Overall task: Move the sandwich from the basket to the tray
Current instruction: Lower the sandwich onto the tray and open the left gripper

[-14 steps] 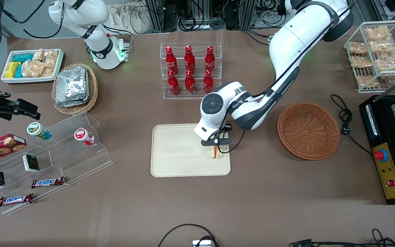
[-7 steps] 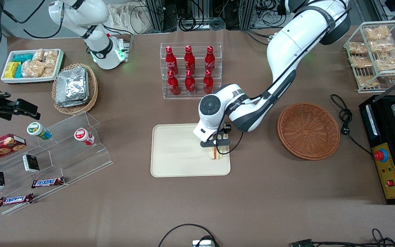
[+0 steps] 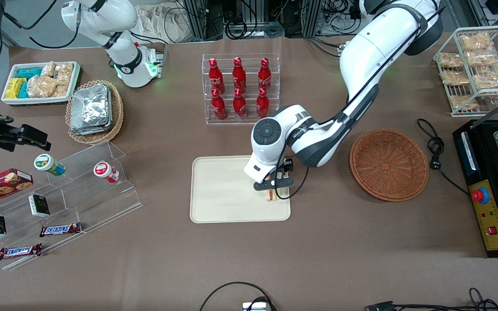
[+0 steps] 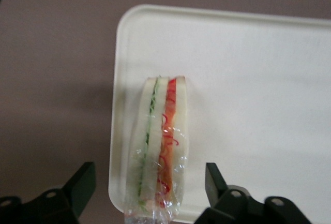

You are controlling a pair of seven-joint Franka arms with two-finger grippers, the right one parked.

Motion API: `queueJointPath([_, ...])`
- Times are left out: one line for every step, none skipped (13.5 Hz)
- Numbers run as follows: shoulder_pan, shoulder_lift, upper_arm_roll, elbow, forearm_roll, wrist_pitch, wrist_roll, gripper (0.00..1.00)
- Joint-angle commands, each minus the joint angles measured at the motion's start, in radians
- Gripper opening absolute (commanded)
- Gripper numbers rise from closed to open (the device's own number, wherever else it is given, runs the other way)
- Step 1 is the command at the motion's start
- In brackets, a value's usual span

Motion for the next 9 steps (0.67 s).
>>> queueJointPath([0.026,-0.068,0.007,0.057,-0.017,-0.082,-0.051,1.0])
queueJointPath([0.039,-0.082,0.007,0.078,-0.044,-0.108,-0.065,1.0])
queueJointPath([0.051,-0.1,0.007,0.107,-0.054,-0.129,-0.065,1.0])
queueJointPath([0.075,-0.117,0.007,0.118,-0.055,-0.155,-0.062,1.0])
queueJointPath([0.1,-0.132,0.006,0.124,-0.055,-0.174,-0.056,1.0])
queueJointPath([0.118,-0.151,0.006,0.129,-0.055,-0.178,-0.055,1.0])
queueJointPath([0.146,-0.172,0.006,0.128,-0.057,-0.186,-0.05,1.0])
queueJointPath([0.175,-0.187,0.001,0.127,-0.066,-0.198,-0.048,1.0])
queueJointPath([0.197,-0.212,0.001,0.127,-0.089,-0.226,-0.035,1.0])
